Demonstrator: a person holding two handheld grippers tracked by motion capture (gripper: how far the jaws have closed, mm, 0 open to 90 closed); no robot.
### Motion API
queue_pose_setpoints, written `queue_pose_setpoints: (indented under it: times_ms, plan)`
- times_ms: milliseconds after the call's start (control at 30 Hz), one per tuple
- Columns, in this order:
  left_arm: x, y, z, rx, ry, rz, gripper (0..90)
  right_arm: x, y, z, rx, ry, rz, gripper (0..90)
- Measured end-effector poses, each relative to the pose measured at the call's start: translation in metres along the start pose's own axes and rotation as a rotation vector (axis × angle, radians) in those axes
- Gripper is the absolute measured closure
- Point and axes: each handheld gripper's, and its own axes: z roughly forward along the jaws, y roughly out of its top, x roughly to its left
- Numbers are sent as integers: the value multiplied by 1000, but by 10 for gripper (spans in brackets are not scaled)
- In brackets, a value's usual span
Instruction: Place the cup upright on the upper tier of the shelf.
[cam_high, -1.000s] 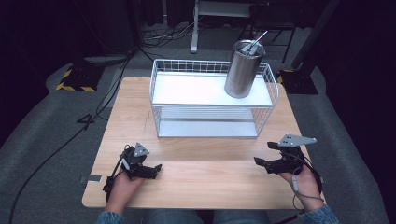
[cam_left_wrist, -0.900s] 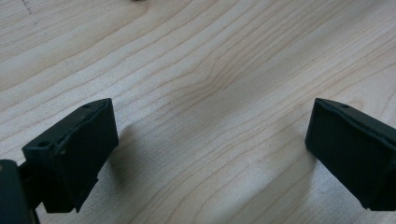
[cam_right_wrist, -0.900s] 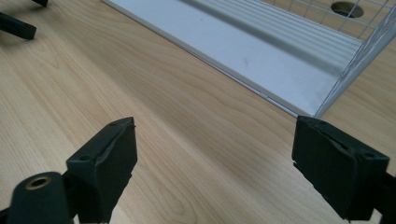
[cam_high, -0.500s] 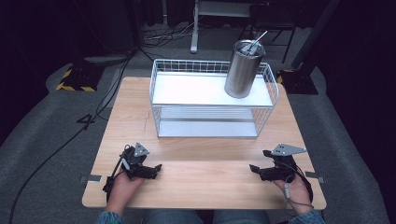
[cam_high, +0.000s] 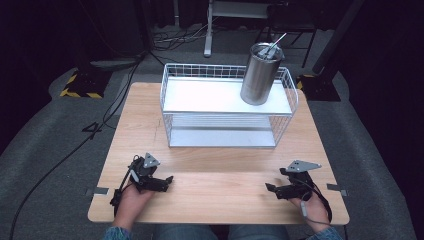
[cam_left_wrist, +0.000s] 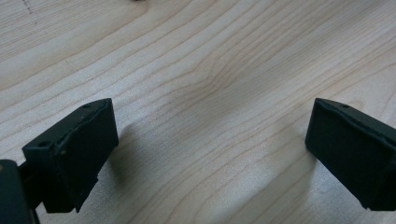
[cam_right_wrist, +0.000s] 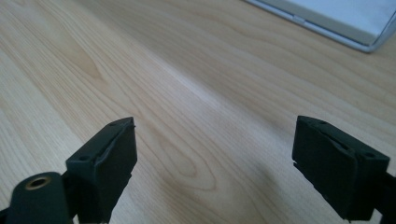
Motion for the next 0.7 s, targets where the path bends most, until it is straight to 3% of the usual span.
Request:
queue_pose_setpoints:
  times_ms: [500,700]
  plan:
    - [0,0,0,1,1,1,30,1,-11,9,48,-24,-22,124]
    - [0,0,0,1,1,1,30,-1,-14,10,24,-44,-29,108]
